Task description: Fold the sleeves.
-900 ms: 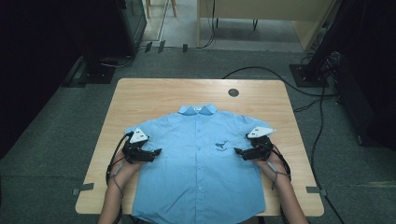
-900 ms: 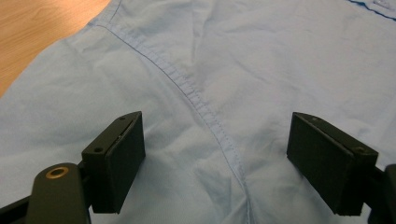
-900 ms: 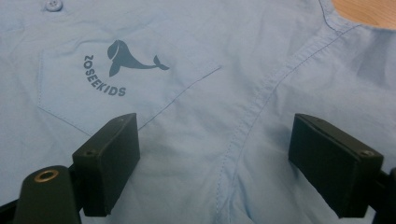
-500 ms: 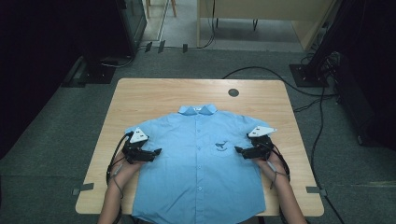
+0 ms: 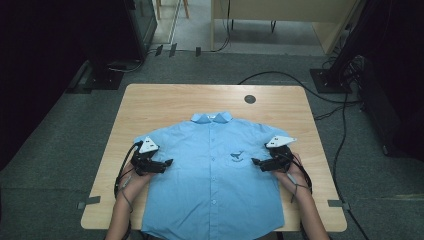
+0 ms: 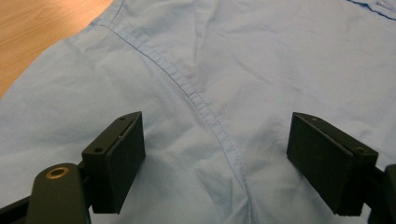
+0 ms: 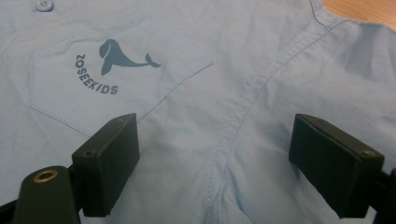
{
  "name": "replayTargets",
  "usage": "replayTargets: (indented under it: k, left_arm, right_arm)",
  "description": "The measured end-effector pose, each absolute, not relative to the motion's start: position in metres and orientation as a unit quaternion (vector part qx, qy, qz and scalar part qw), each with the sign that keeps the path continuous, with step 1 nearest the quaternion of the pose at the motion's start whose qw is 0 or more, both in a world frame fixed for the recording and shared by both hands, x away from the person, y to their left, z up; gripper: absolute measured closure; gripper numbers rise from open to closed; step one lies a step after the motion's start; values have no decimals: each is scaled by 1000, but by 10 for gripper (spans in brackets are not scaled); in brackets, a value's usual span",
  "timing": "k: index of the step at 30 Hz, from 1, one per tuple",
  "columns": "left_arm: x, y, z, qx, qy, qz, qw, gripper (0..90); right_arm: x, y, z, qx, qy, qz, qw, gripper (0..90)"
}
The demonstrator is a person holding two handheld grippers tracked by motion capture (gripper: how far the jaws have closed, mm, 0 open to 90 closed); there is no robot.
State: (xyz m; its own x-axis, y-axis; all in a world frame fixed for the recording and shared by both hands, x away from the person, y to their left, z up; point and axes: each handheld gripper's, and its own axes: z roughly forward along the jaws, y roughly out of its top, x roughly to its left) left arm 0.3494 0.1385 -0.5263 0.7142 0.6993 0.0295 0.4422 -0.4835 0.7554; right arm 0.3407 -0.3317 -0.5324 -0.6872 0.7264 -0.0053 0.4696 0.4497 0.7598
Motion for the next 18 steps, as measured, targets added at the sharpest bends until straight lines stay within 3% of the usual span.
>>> replayTargets:
  k: [18]
  left_arm:
    - [350, 139, -526, 839, 350, 175, 377, 191]
  right_arm:
    - [339, -334, -532, 368, 829, 385, 172, 206]
